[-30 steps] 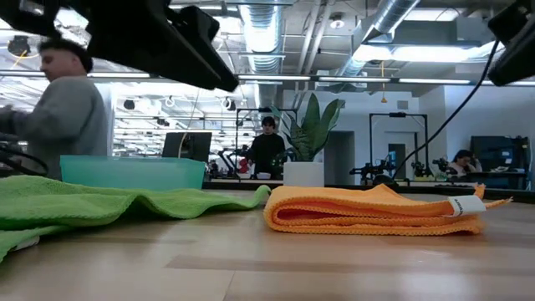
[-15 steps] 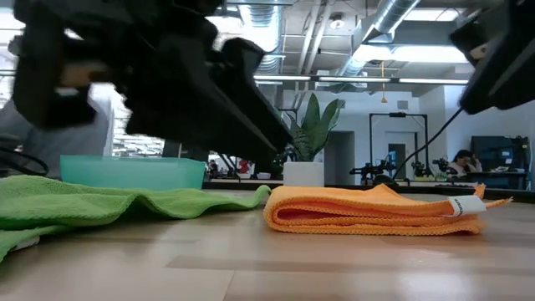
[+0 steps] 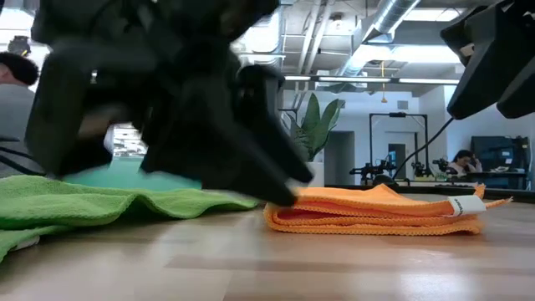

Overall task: Roll microfiber towels into tight, uniform cylinder then place into a basket
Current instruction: Roll the yellow microfiber cloth

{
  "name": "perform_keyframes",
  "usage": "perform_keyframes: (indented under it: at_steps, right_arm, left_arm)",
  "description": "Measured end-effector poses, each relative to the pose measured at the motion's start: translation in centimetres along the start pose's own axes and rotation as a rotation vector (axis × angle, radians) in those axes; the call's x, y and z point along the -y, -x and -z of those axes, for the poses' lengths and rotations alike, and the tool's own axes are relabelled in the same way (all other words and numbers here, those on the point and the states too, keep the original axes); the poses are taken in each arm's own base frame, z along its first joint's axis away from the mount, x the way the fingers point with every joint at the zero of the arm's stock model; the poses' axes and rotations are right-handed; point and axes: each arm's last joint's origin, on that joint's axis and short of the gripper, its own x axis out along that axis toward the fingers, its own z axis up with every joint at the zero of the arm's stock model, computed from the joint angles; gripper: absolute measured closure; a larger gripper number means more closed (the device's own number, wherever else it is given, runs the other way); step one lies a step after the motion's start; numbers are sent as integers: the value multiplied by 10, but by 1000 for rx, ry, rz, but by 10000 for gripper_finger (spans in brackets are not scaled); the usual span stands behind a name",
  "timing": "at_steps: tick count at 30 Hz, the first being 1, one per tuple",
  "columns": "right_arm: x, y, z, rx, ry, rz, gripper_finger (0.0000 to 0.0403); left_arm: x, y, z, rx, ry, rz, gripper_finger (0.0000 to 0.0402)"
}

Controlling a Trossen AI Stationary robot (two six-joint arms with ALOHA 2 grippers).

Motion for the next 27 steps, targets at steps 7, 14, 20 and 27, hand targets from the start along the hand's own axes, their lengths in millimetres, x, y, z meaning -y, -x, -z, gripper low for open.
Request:
perform_keyframes:
  at_steps: [7, 14, 20, 27]
  right_arm:
    - [5, -3, -2, -2, -15, 12, 227]
    - [5, -22, 5, -52, -8, 20, 231]
    - [-4, -44, 22, -125, 35, 22, 226]
    - [2, -50, 25, -166, 36, 50, 222]
  left_arm:
    - [3, -7, 7, -28, 25, -11, 221]
    - [-7, -9, 12, -72, 90, -36, 221]
    - [-12, -10, 14, -84, 125, -25, 221]
    - [-12, -10, 14, -92, 130, -32, 221]
